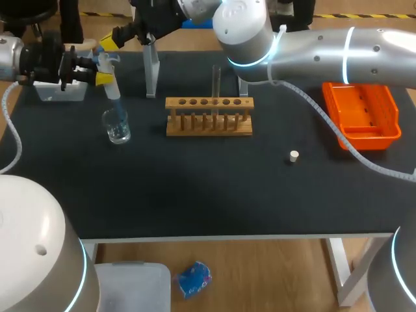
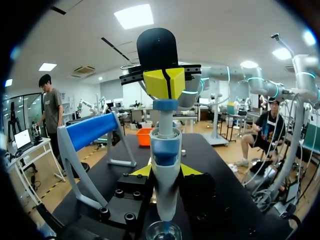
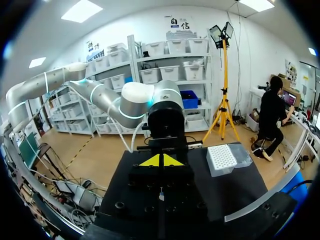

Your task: Invert the test tube, pick up the pipette, mount the tip to pipette, aspirate from beaker and dispense into the tube, eject the tip, return the pipette, and cap with the stopper.

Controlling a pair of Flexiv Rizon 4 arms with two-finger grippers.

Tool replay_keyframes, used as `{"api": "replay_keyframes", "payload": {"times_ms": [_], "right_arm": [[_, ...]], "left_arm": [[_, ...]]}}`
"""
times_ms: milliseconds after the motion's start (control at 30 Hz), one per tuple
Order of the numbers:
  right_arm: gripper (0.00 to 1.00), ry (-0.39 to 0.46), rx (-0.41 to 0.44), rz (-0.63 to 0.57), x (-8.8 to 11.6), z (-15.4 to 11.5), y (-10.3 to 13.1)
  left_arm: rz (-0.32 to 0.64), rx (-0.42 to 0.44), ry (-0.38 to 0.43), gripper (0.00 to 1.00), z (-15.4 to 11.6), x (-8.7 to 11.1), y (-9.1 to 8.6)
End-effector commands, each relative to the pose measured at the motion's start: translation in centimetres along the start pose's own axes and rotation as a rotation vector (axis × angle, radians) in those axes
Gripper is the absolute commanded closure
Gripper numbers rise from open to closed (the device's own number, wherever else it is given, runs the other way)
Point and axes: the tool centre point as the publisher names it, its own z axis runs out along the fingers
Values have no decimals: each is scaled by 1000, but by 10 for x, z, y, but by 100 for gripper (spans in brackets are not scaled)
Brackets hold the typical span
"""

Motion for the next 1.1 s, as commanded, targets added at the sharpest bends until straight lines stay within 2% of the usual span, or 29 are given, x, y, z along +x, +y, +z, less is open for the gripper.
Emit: {"api": "replay_keyframes", "payload": {"times_ms": [33,667,1100], "right_arm": [[100,0,-4,-11,1,-3,5],[100,8,10,-19,-10,10,5],[100,14,14,-3,-5,11,-3]], "left_arm": [[1,0,-1,100,0,1,-1],[1,0,-1,100,0,1,-1],[1,0,-1,100,0,1,-1]]}}
